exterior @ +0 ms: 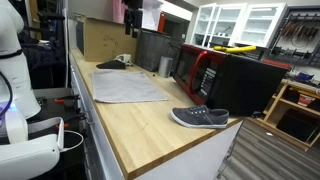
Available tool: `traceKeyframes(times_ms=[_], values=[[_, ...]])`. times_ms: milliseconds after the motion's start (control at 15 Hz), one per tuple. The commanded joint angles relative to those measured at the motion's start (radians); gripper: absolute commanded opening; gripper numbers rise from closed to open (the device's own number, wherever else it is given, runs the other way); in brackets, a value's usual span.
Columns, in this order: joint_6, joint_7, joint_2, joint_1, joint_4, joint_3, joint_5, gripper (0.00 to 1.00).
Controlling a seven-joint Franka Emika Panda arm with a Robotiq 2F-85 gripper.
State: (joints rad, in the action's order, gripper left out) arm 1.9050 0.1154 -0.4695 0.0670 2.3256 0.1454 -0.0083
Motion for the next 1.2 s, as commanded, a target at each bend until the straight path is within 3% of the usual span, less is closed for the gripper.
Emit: traceKeyframes(times_ms=[0, 1133], values=[[-0.003, 0.003, 0.001, 0.008, -0.003, -0.007, 0.004, 1.00], [0.002, 0.005, -0.018, 0.009, 0.014, -0.001, 0.016, 1.00]])
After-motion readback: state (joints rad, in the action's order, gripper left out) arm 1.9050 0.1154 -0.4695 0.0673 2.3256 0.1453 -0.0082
